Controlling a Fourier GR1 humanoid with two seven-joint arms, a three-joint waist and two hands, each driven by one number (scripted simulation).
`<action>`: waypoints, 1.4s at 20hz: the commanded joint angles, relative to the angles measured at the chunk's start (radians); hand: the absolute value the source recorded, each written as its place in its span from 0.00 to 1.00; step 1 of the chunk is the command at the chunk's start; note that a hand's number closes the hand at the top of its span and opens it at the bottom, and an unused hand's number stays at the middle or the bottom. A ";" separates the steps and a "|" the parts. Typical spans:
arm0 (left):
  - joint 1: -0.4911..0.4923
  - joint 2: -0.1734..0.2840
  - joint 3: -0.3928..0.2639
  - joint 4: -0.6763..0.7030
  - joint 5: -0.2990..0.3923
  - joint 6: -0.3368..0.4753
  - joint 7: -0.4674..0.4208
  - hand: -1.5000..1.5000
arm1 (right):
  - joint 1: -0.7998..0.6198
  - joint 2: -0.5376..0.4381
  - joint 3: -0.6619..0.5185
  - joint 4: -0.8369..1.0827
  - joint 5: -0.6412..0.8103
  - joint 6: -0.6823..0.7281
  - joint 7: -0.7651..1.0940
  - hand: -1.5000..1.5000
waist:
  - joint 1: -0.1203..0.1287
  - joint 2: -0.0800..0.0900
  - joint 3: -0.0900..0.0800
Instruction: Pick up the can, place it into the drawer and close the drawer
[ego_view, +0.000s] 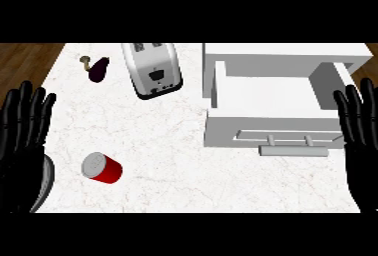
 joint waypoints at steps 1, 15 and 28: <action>0.062 0.020 0.034 -0.077 0.078 -0.057 0.006 0.00 | -0.040 0.034 0.051 -0.025 0.066 -0.050 0.047 0.00 | -0.005 0.022 0.009; 0.333 0.194 0.312 -0.063 0.539 -0.270 0.261 0.00 | 0.066 -0.002 -0.079 0.071 0.007 -0.060 0.184 0.00 | -0.005 0.023 0.009; 0.275 0.063 0.251 -0.045 0.383 -0.312 0.285 0.00 | 0.091 -0.007 -0.116 -0.024 -0.025 -0.040 0.248 0.00 | -0.009 0.023 0.009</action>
